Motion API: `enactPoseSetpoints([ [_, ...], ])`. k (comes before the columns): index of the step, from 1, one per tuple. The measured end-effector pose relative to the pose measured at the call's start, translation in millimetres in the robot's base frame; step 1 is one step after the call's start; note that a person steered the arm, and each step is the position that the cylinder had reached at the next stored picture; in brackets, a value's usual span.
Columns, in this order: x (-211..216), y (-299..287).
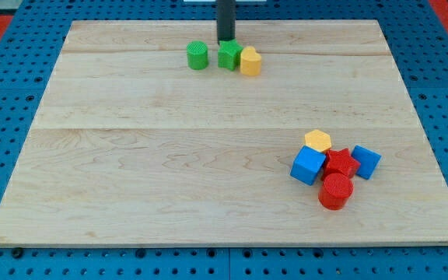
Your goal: Push green star and yellow heart into the group of blocks
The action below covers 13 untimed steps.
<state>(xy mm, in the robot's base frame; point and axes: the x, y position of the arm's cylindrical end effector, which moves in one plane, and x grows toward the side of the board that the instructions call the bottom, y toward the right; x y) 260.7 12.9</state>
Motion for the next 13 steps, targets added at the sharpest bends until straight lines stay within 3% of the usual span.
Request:
enactPoseSetpoints([
  [3,53.1,96.6],
  [4,15.5,93.5],
  [5,-25.6,26.8],
  [6,-30.0,-49.9],
  [7,-18.0,-52.1],
  [10,29.6,22.1],
  [13,46.2,61.1],
])
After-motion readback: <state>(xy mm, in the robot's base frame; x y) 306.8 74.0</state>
